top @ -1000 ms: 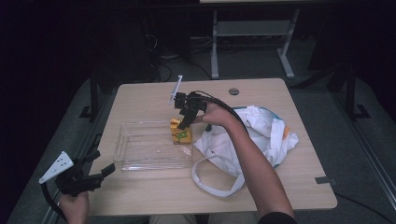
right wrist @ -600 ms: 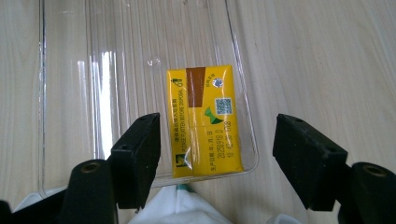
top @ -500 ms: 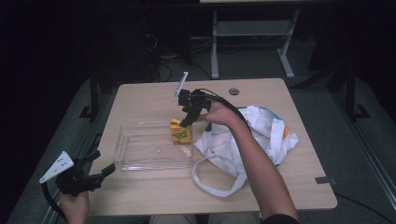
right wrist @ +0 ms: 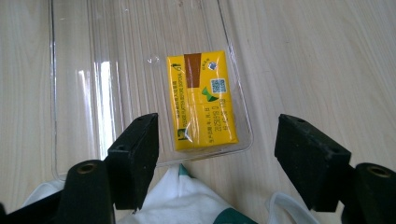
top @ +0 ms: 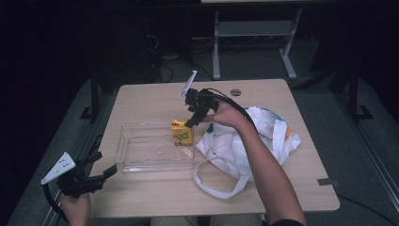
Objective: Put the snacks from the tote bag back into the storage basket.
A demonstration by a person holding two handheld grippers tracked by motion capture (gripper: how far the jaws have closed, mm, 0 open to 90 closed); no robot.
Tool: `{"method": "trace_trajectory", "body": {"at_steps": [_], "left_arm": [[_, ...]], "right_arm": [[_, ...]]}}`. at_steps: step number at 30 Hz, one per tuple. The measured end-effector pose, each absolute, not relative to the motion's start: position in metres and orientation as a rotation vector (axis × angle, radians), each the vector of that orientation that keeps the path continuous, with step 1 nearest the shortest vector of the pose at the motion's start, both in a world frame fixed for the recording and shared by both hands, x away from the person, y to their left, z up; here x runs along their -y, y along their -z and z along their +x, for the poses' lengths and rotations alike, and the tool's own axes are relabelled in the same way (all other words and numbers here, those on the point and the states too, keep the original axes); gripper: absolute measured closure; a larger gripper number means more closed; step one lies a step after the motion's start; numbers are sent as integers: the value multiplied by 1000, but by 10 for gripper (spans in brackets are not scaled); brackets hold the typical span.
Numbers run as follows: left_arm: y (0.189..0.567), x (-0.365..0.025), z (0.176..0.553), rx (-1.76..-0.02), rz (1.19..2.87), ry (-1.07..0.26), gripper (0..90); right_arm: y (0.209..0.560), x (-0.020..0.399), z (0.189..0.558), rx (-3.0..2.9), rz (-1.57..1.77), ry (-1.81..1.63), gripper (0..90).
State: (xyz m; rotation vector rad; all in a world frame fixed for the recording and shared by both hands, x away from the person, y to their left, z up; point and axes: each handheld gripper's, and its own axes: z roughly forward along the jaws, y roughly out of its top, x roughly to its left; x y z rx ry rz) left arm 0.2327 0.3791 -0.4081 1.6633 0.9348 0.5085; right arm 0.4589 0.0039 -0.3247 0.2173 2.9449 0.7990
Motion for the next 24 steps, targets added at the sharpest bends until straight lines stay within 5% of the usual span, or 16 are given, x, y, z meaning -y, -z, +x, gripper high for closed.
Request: {"method": "trace_trajectory", "body": {"at_steps": [24], "left_arm": [[408,-378,233,-934,1665,-508,127]], "right_arm": [[326,28,453,-2926,295,-827,301]]}}
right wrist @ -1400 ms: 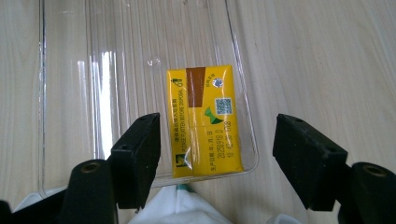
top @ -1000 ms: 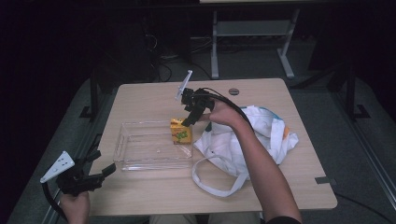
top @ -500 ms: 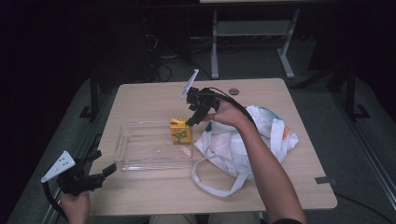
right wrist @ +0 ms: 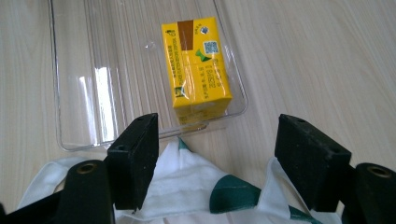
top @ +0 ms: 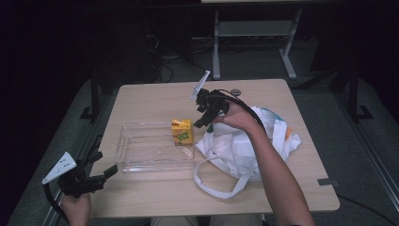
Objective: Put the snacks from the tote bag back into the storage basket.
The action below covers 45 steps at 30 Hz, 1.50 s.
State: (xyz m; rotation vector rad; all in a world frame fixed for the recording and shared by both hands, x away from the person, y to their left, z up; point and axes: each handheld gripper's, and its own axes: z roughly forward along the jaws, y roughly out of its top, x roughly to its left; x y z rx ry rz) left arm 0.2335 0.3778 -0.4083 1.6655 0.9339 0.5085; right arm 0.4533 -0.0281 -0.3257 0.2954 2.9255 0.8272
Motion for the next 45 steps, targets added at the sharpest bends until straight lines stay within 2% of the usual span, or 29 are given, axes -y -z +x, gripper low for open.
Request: {"method": "trace_trajectory", "body": {"at_steps": [45], "left_arm": [[409,-373,235,-930,1677,-495,127]], "right_arm": [[343,94,433,-2894,457,-877,287]]}}
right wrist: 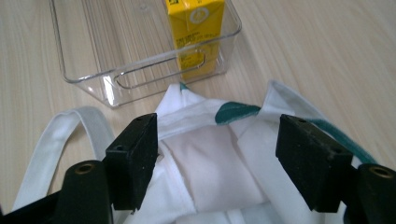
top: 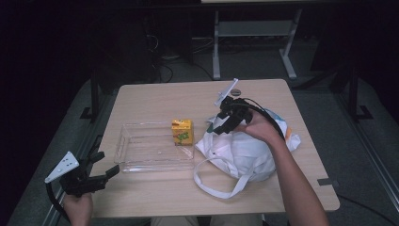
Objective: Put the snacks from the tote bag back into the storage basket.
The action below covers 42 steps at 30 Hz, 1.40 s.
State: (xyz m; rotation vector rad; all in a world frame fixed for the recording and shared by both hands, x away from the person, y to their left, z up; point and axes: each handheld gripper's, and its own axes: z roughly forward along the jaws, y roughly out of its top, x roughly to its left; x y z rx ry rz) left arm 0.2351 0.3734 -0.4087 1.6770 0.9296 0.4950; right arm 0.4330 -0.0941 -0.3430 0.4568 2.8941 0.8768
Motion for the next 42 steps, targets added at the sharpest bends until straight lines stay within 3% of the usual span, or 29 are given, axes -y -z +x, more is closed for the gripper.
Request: {"method": "trace_trajectory", "body": {"at_steps": [42], "left_arm": [[409,-371,236,-929,1689,-496,127]], "right_arm": [[363,166,402,-2829,640,-947,292]]}}
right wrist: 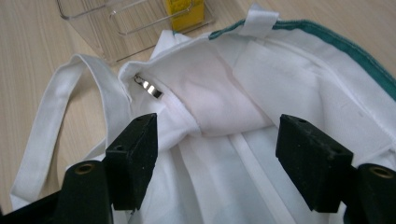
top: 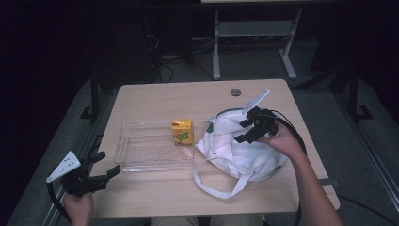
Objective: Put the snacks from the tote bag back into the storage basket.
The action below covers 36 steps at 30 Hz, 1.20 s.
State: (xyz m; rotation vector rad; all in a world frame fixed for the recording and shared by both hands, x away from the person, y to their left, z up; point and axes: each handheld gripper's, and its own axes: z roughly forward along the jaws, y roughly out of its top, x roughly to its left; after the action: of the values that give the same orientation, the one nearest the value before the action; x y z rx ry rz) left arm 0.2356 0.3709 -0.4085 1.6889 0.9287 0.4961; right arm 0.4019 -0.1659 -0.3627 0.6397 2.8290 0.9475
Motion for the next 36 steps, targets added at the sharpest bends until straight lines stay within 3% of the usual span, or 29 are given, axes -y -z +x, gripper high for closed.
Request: {"method": "trace_trajectory", "body": {"at_steps": [36], "left_arm": [[409,-369,236,-924,1700,-497,127]], "right_arm": [[381,214,366,-2782,796,-994,295]]}}
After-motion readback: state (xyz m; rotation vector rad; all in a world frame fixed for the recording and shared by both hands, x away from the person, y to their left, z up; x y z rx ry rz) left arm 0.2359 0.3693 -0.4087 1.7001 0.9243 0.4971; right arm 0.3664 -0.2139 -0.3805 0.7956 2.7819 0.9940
